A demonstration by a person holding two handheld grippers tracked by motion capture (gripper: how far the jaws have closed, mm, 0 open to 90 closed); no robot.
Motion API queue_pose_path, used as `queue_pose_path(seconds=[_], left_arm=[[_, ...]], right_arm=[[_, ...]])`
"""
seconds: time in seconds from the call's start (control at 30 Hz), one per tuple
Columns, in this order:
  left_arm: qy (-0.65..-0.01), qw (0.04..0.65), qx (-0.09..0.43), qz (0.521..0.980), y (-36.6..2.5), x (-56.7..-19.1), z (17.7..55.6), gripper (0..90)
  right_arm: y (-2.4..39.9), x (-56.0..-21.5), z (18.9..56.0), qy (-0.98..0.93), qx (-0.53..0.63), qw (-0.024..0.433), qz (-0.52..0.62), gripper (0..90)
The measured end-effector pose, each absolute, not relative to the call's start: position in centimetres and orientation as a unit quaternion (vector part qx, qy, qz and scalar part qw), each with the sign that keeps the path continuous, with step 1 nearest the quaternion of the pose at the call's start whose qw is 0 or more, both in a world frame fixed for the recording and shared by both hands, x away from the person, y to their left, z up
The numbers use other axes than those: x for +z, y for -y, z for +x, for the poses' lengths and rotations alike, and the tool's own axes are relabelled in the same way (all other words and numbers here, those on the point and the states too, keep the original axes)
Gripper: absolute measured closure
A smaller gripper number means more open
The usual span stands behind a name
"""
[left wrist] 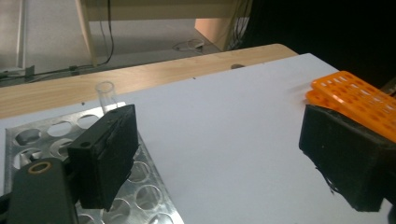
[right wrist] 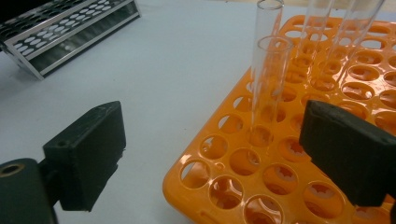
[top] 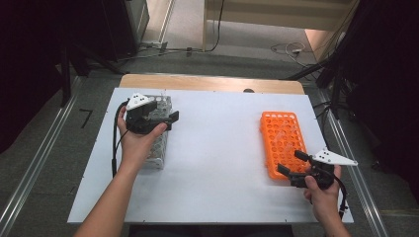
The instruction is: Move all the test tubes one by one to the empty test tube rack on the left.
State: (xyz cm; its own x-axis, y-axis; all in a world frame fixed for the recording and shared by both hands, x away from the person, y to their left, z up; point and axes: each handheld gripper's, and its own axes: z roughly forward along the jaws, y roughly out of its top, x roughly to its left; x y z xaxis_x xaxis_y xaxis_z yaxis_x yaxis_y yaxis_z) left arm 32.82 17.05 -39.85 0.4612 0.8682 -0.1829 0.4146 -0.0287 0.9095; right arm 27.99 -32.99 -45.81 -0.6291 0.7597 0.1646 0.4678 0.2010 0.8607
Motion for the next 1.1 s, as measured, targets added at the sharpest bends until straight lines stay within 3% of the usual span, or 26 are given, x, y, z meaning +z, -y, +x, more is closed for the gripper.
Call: queue_pose_path(seconds=[0.43,0.77,1.1], left_arm=[[-0.437,0.532,0.2,0.697,-15.4,-41.0,27.6,1.0],[-0.418,0.545,0.187,0.702,-14.9,-42.2,24.6,0.0],[-0.42,0.544,0.185,0.702,-14.7,-43.1,23.9,0.0]], right_arm=[[32.0,-46.7,29.6,-0.763,0.444,0.154,0.445,30.0],[31.3,-47.0,30.2,-0.754,0.421,0.185,0.469,50.7],[31.1,-47.1,30.2,-0.75,0.405,0.221,0.475,68.9]])
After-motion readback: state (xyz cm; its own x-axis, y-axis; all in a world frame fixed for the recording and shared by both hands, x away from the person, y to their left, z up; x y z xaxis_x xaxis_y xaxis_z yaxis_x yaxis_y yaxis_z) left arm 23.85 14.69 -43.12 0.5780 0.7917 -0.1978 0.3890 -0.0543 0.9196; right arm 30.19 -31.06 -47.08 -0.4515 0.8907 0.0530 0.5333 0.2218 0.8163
